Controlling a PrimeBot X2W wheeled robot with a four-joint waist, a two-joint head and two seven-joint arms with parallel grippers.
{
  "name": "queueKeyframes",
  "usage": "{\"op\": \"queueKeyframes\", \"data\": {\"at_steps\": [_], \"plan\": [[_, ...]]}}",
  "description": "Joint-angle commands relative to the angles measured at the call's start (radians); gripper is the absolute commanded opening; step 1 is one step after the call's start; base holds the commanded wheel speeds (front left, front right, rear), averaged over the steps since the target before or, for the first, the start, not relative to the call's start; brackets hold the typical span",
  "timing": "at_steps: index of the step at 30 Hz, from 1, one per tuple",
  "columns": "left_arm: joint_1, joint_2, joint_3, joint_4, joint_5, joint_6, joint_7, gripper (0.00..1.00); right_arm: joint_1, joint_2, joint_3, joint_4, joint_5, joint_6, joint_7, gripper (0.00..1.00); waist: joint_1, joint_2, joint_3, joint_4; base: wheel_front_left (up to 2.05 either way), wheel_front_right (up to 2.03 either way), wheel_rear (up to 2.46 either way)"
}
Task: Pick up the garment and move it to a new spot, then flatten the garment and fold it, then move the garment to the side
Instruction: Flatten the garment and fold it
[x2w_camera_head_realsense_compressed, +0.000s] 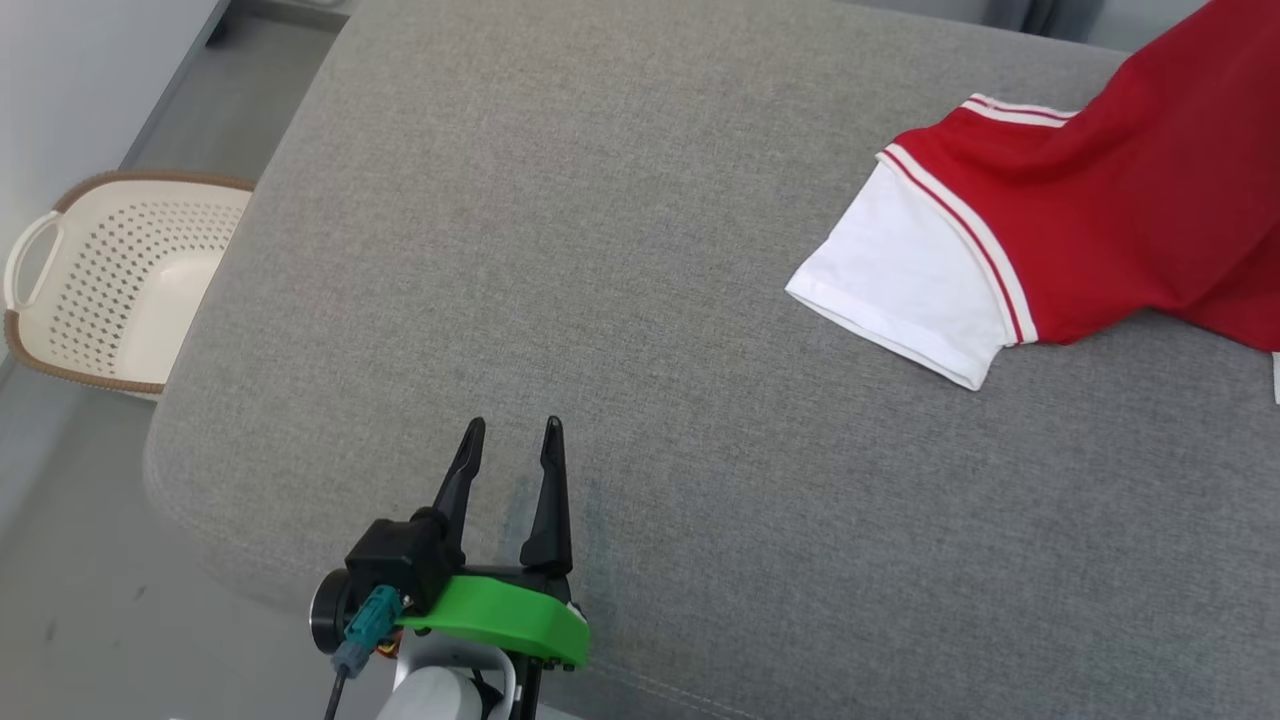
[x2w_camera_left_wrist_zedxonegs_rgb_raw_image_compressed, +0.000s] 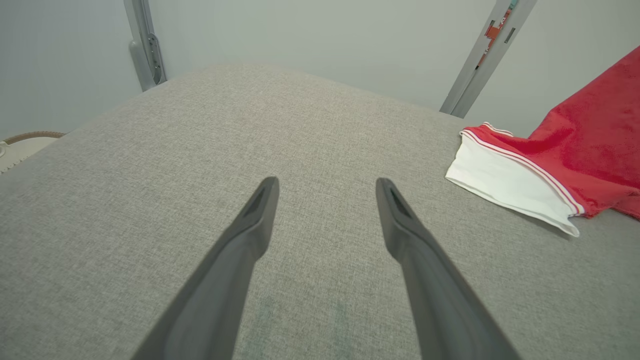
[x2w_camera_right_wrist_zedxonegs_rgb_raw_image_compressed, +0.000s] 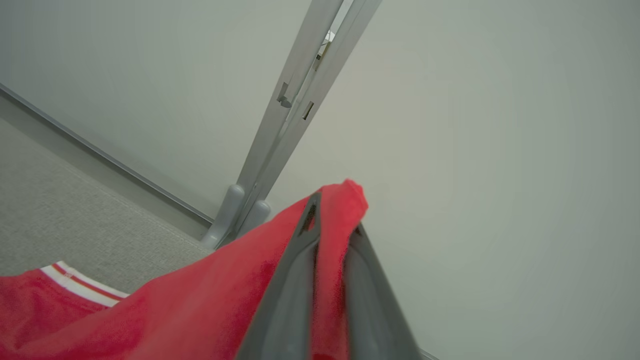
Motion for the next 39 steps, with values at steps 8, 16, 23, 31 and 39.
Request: {"op": "queueKeyframes", "data": {"at_steps": [8,16,23,31,39], "plan": [[-0.028,0.001,0.011,-0.004,0.008,0.009,0.0,1.0,-0.03,0.087,-0.005,0.114,-0.047,-0.002,-0.127,1.0,0.0,0.0,0.036,-0.025,0.0,0.0,0.0],[-0.016,0.002,0.041,0.012,0.04,0.003,0.0,1.0,0.03,0.143,0.009,0.162,0.029,-0.002,-0.251,1.0,0.0,0.0,-0.031,-0.131,0.0,0.0,0.0],[0.015,0.002,0.079,0.034,0.063,-0.009,0.0,1.0,0.201,0.189,-0.03,0.141,0.129,-0.002,-0.334,1.0,0.0,0.0,-0.11,-0.219,0.0,0.0,0.0],[0.022,0.002,0.116,0.061,0.09,-0.024,0.0,1.0,0.493,0.276,-0.164,-0.066,0.203,-0.002,-0.353,1.0,0.0,0.0,-0.161,-0.281,0.0,0.0,0.0],[0.043,0.002,0.128,0.104,0.079,-0.038,0.0,1.0,0.82,0.419,-0.322,-0.353,0.152,-0.002,-0.353,1.0,0.0,0.0,-0.225,-0.296,0.0,0.0,0.0]]}}
